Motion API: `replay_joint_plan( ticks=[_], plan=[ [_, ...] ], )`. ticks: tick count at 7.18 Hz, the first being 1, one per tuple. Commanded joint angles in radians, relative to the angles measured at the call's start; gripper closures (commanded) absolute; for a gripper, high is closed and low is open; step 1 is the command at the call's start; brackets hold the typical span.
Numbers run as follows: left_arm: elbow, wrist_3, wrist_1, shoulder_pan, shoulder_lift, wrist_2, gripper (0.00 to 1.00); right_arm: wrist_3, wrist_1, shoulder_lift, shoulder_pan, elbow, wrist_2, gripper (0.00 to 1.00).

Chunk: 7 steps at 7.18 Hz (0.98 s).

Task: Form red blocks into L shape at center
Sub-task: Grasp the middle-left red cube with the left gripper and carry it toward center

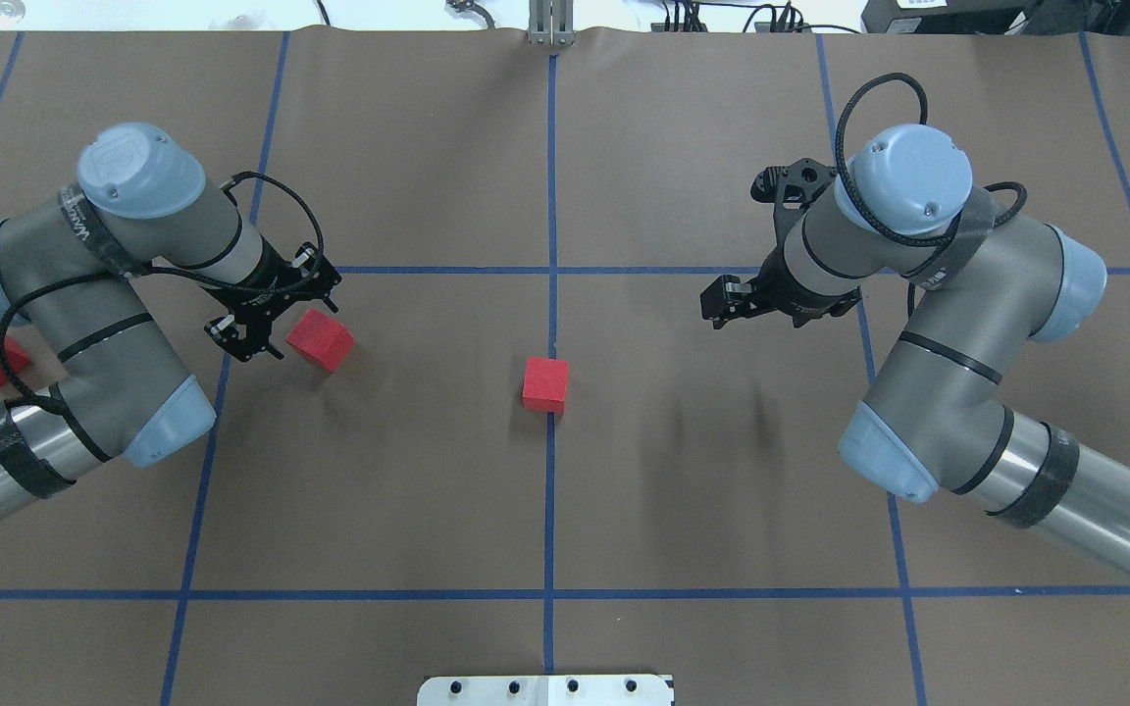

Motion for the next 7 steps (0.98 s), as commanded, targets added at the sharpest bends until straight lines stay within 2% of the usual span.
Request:
replay_joint_plan(
  ticks=[1,2,4,5,7],
  plan=[
    [0.014,-0.015,0.0,0.011,0.0,-0.001,0.6,0.0,0.0,-0.001,0.002,0.001,0.0,0.0],
    [0.012,-0.032,0.0,0.014,-0.002,-0.003,0.99,0.0,0.0,-0.002,0.003,0.001,0.0,0.0],
    [0.005,-0.025,0.014,0.014,-0.063,-0.012,1.0,-0.001,0.0,-0.002,0.015,0.001,0.002,0.0],
    [0.024,0.027,0.061,0.014,-0.159,-0.011,1.0,-0.003,0.002,-0.019,0.031,0.017,0.009,0.0],
    [0.057,0.551,0.245,0.026,-0.328,0.018,1.0,-0.11,0.002,-0.079,0.081,0.034,0.017,0.0]
  ],
)
